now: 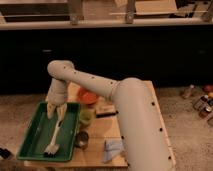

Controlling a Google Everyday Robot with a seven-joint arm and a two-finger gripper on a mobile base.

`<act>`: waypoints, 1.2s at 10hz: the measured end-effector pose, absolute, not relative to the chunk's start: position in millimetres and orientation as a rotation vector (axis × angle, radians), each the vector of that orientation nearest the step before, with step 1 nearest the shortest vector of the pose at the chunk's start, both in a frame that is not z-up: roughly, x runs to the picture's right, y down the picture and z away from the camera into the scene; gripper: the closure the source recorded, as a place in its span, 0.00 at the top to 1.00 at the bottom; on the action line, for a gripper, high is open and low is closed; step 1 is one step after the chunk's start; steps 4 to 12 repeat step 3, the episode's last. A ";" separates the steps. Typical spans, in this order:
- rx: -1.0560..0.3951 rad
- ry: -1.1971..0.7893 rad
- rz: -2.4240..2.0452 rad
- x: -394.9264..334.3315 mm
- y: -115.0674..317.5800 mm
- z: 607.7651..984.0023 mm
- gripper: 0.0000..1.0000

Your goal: Place brush in tray

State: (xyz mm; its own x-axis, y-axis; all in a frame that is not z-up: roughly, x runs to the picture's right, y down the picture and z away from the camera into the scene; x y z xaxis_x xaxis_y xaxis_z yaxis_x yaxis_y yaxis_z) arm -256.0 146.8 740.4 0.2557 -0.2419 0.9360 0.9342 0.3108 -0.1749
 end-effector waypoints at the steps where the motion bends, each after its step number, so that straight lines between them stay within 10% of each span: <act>1: -0.901 -0.969 -0.958 -254.9 146.0 741.0 0.80; 12: -0.907 -0.972 -0.952 -254.1 146.0 742.0 0.80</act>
